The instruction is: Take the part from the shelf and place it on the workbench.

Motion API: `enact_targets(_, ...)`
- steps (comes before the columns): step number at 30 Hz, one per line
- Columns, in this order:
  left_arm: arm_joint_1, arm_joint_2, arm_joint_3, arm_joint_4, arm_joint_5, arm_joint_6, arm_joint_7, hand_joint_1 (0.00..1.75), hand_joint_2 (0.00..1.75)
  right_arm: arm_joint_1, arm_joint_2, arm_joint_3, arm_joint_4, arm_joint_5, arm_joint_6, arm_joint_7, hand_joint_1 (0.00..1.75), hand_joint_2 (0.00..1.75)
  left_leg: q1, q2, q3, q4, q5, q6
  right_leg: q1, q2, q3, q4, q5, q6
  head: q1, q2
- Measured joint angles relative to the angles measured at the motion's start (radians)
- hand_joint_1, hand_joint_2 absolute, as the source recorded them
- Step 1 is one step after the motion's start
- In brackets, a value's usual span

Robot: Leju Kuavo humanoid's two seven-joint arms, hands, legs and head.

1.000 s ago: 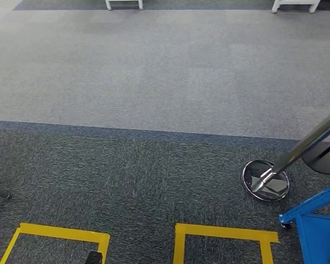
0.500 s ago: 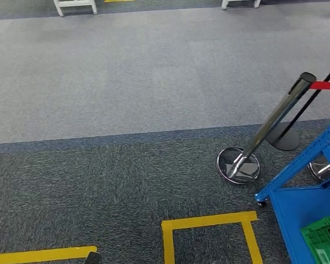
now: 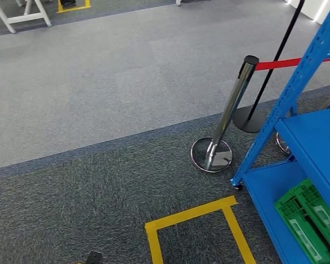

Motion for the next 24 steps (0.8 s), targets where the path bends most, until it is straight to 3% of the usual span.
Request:
enact_targets(1, 0.001, 0.000, 0.000, 0.000, 0.000, 0.000, 0.000, 0.00, 0.00, 0.001, 0.000, 0.000, 0.000, 0.000, 0.000, 0.000, 0.00, 0.00, -0.002, -0.003, -0.014, 0.024, 0.003, 0.006, 0.003, 0.015, 0.000, 0.000, 0.001, -0.001, 0.000, 0.000)
enact_targets(2, 0.002, 0.000, 0.000, 0.000, 0.000, 0.000, 0.000, 0.00, 0.00, 0.003, 0.000, 0.000, 0.000, 0.000, 0.000, 0.000, 0.00, 0.00, -0.005, -0.007, -0.011, 0.008, 0.027, 0.013, 0.005, 0.031, 0.000, 0.000, 0.002, -0.002, 0.001, 0.000)
enact_targets(3, 0.002, 0.000, 0.000, 0.000, 0.000, 0.000, 0.000, 0.00, 0.00, 0.003, 0.000, 0.000, 0.000, 0.000, 0.000, 0.000, 0.00, 0.00, -0.009, -0.017, 0.009, -0.046, 0.068, 0.021, 0.005, 0.047, 0.001, 0.000, 0.002, -0.003, 0.001, 0.000)
enact_targets(5, 0.002, 0.002, 0.000, 0.000, 0.000, 0.000, 0.000, 0.00, 0.00, 0.002, 0.001, 0.000, 0.000, 0.000, 0.000, 0.000, 0.00, 0.00, -0.014, -0.068, 0.062, -0.183, 0.141, 0.034, 0.005, 0.076, 0.000, 0.001, 0.005, -0.001, 0.001, 0.000)
enact_targets(7, 0.002, 0.002, 0.000, 0.000, 0.000, 0.000, 0.000, 0.00, 0.00, 0.001, 0.001, 0.000, 0.000, 0.000, 0.000, 0.000, 0.00, 0.00, -0.016, -0.104, 0.090, -0.254, 0.161, 0.040, 0.002, 0.102, -0.007, 0.001, 0.011, 0.006, 0.000, 0.000)
enact_targets(9, 0.000, 0.002, 0.000, 0.000, 0.000, 0.000, 0.000, 0.00, 0.00, 0.005, 0.001, 0.000, 0.000, 0.000, 0.000, 0.000, 0.00, 0.00, -0.017, -0.090, 0.094, -0.269, 0.161, 0.041, -0.001, 0.124, -0.018, -0.003, 0.018, 0.019, 0.000, 0.000)
enact_targets(10, -0.002, 0.001, 0.000, 0.000, 0.000, 0.001, 0.000, 0.00, 0.00, 0.007, 0.001, 0.000, 0.000, 0.000, 0.000, 0.000, 0.00, 0.00, -0.015, -0.076, 0.096, -0.278, 0.167, 0.042, 0.000, 0.115, -0.025, 0.001, 0.016, 0.023, 0.001, 0.000)
enact_targets(11, -0.003, 0.001, 0.000, 0.000, 0.000, 0.001, 0.000, 0.00, 0.00, 0.008, 0.001, 0.000, 0.001, 0.000, 0.000, 0.000, 0.00, 0.00, -0.014, -0.062, 0.098, -0.288, 0.173, 0.045, 0.002, 0.091, -0.037, 0.017, 0.004, 0.027, 0.003, 0.000)
enact_targets(13, 0.000, -0.001, 0.000, 0.000, 0.000, 0.000, 0.000, 0.00, 0.00, 0.004, 0.000, 0.000, 0.001, 0.000, 0.000, 0.000, 0.00, 0.00, -0.015, -0.027, 0.100, -0.301, 0.181, 0.049, 0.006, 0.019, -0.083, 0.111, -0.055, 0.030, 0.009, 0.000)
enact_targets(14, 0.002, -0.001, 0.000, 0.000, 0.000, 0.000, 0.000, 0.00, 0.00, 0.001, 0.000, 0.000, 0.001, 0.000, 0.001, 0.000, 0.00, 0.00, -0.017, -0.009, 0.099, -0.301, 0.181, 0.050, 0.006, -0.005, -0.112, 0.176, -0.088, 0.034, 0.011, 0.000)
enact_targets(16, 0.004, -0.001, 0.000, 0.000, 0.000, 0.000, 0.000, 0.00, 0.00, 0.002, 0.000, 0.000, 0.001, 0.000, 0.000, 0.000, 0.00, 0.00, -0.018, 0.026, 0.097, -0.300, 0.180, 0.050, 0.002, -0.024, -0.145, 0.261, -0.119, 0.043, 0.012, 0.000)
enact_targets(17, 0.003, -0.001, 0.000, 0.000, 0.000, 0.000, 0.000, 0.00, 0.00, 0.004, 0.000, 0.000, 0.001, 0.000, 0.000, 0.000, 0.00, 0.00, -0.017, 0.041, 0.097, -0.300, 0.179, 0.049, 0.000, -0.029, -0.134, 0.250, -0.106, 0.046, 0.012, 0.000)
enact_targets(18, 0.003, -0.001, 0.000, 0.000, 0.000, 0.000, 0.000, 0.00, 0.00, 0.005, 0.000, 0.000, 0.001, 0.000, 0.001, 0.000, 0.00, 0.00, -0.016, 0.054, 0.097, -0.298, 0.178, 0.047, -0.002, -0.037, -0.104, 0.202, -0.080, 0.050, 0.012, 0.000)
enact_targets(20, 0.001, -0.002, 0.000, 0.000, 0.000, 0.000, 0.000, 0.00, 0.00, 0.004, -0.001, 0.000, 0.001, 0.000, 0.001, 0.000, 0.00, 0.00, -0.016, 0.078, 0.098, -0.290, 0.171, 0.037, -0.002, -0.074, -0.019, 0.062, -0.030, 0.050, 0.012, 0.000)
enact_targets(22, 0.000, -0.001, 0.000, 0.000, 0.000, 0.000, 0.000, 0.00, 0.00, 0.001, -0.001, 0.000, 0.001, 0.000, 0.001, 0.000, 0.00, 0.00, -0.020, 0.095, 0.098, -0.281, 0.164, 0.026, 0.002, -0.095, 0.025, -0.011, -0.017, 0.036, 0.010, 0.000)
enact_targets(24, -0.002, -0.001, -0.001, 0.000, 0.000, 0.000, 0.000, 0.00, 0.00, 0.003, -0.001, 0.000, 0.001, 0.000, 0.001, 0.000, 0.00, 0.00, -0.021, 0.110, 0.101, -0.278, 0.161, 0.018, 0.005, -0.078, 0.024, -0.012, -0.016, 0.018, 0.008, 0.000)
